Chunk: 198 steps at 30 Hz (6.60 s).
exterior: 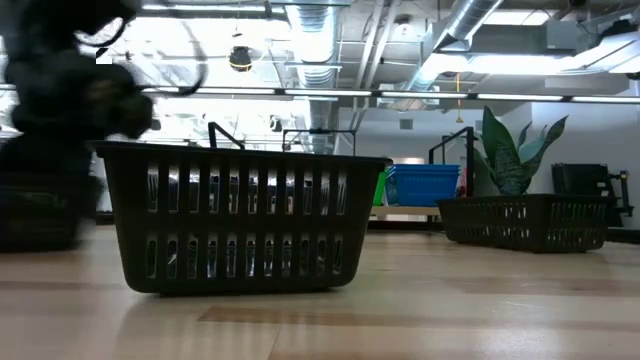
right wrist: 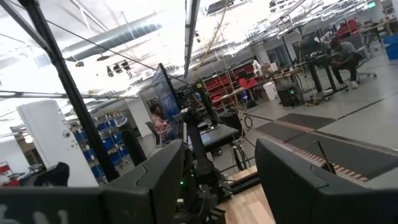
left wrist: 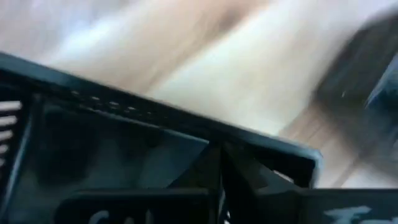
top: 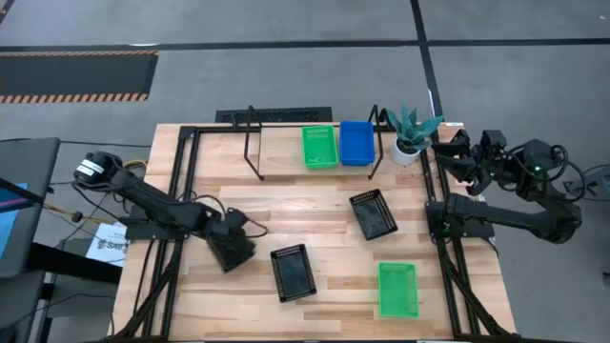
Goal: Stack baskets on shelf by color
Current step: Put the top left black bin on the shelf, then stack the bottom black bin on top of the other black bin on the shelf
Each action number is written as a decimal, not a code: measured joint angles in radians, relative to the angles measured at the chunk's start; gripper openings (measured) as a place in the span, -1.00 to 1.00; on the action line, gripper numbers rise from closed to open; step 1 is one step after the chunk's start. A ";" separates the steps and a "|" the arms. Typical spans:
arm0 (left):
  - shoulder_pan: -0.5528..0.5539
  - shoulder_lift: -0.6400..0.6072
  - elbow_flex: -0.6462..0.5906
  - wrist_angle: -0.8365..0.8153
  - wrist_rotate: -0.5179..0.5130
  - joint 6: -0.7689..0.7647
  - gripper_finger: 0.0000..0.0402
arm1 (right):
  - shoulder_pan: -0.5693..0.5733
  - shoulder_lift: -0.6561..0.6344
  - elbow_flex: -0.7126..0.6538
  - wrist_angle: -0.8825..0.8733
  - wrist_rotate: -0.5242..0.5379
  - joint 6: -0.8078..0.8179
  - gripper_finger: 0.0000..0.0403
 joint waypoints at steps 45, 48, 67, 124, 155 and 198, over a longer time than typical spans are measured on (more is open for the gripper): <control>0.064 0.045 0.197 -0.411 -0.159 -0.066 -0.08 | 0.001 0.002 -0.001 -0.062 -0.004 0.000 0.11; 0.065 0.045 0.180 -0.404 -0.152 -0.051 -0.09 | 0.001 0.002 -0.001 -0.062 -0.004 -0.005 0.11; 0.079 0.038 0.302 -0.555 -0.139 -0.021 -0.01 | 0.001 0.002 -0.001 -0.052 0.028 -0.010 0.11; 0.999 0.178 0.922 -0.427 0.342 1.238 -1.00 | -0.001 0.002 -0.001 -0.113 0.165 -0.019 0.11; 1.218 0.829 1.477 -0.920 0.241 2.228 -1.00 | -0.001 0.002 -0.001 -0.135 0.337 -0.026 0.11; 1.084 0.844 1.767 -0.799 0.301 1.932 -0.01 | -0.001 0.002 -0.001 -0.211 0.338 -0.017 0.11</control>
